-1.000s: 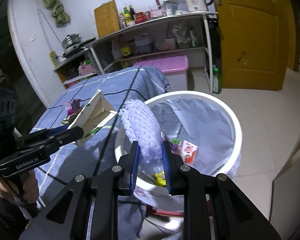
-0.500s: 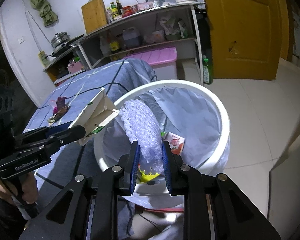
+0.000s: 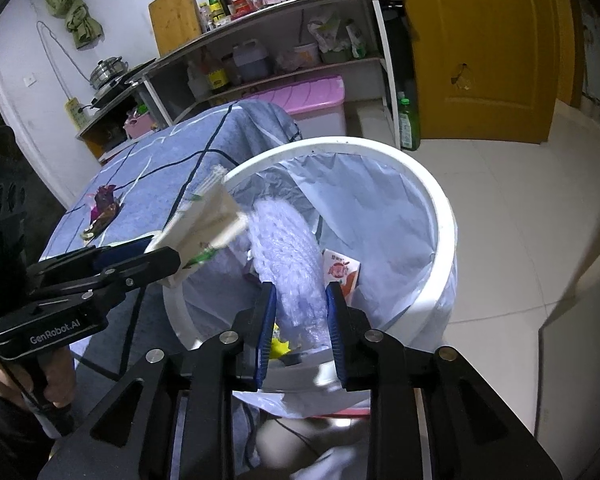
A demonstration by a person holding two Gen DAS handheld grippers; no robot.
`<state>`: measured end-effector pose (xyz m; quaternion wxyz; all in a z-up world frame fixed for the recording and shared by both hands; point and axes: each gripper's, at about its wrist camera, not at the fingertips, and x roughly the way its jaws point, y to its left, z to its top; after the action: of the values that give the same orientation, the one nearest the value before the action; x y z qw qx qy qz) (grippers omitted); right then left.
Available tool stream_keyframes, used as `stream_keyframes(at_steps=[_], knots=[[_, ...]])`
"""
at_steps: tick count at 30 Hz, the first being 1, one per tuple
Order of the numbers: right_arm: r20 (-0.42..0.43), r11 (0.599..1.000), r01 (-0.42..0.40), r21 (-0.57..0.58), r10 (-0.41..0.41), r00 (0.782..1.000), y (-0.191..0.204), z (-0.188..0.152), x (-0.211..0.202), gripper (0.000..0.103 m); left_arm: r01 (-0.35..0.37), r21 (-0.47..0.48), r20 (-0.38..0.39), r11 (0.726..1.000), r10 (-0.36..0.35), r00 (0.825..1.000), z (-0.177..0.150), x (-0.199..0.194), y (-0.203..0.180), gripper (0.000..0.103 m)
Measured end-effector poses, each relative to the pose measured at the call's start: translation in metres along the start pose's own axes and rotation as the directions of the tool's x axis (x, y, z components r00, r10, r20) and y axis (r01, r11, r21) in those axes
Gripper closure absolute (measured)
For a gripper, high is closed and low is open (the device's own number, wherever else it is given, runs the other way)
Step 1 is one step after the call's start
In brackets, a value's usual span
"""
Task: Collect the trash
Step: 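Carry the paper bag and foam net over the bin and open both tools, then move both open tools back toward the purple bag and brown wrapper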
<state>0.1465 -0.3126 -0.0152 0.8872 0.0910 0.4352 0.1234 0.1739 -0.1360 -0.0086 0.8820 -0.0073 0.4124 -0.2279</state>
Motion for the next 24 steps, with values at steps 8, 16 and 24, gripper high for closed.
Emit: stream_keyframes(at_steps=[8, 16, 24], knots=[[0.009, 1.0, 0.003, -0.007, -0.002, 1.0, 0.002, 0.0, -0.002, 0.072, 0.006, -0.009, 0.016, 1.0, -0.006, 1.0, 0.0, -0.006, 0.001, 0.052], [0.035, 1.0, -0.007, -0.03, 0.008, 0.999, 0.013, 0.001, -0.014, 0.071, -0.001, -0.024, 0.063, 1.0, 0.002, 0.998, -0.003, -0.026, 0.005, 0.052], [0.065, 0.997, -0.015, -0.082, 0.02, 0.998, 0.037, 0.0, -0.03, 0.07, -0.017, -0.045, 0.101, 0.999, 0.022, 0.995, -0.01, -0.048, 0.012, 0.052]])
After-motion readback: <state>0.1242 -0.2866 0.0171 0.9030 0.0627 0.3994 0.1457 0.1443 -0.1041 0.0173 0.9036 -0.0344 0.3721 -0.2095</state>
